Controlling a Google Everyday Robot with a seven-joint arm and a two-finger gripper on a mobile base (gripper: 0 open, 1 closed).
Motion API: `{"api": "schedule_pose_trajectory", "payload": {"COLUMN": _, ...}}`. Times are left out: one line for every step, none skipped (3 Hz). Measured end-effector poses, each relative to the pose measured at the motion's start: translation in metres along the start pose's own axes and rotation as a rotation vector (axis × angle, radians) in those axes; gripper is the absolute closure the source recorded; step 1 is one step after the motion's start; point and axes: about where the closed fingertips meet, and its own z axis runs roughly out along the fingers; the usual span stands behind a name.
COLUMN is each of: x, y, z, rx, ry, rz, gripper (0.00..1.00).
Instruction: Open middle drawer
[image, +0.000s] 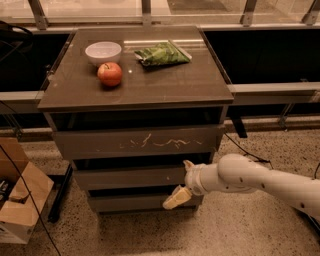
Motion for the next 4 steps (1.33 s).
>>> {"api": "schedule_pose_trajectory", "payload": {"x": 0.011, "y": -0.017, "z": 0.025, "rx": 0.028, "ry": -0.022, "rz": 0.023, "gripper": 0.00}}
{"api": "schedule_pose_trajectory", "payload": {"x": 0.021, "y": -0.037, "z": 0.051, "rx": 0.027, "ry": -0.048, "rz": 0.046, "gripper": 0.00}}
{"api": "schedule_pose_trajectory", "payload": {"x": 0.027, "y": -0.059, "z": 0.073, "rx": 0.026, "ry": -0.075, "rz": 0.067, "gripper": 0.00}}
{"api": "schedule_pose_trajectory", "payload": {"x": 0.028, "y": -0.081, "z": 0.091, "rx": 0.020, "ry": -0.096, "rz": 0.067, "gripper": 0.00}}
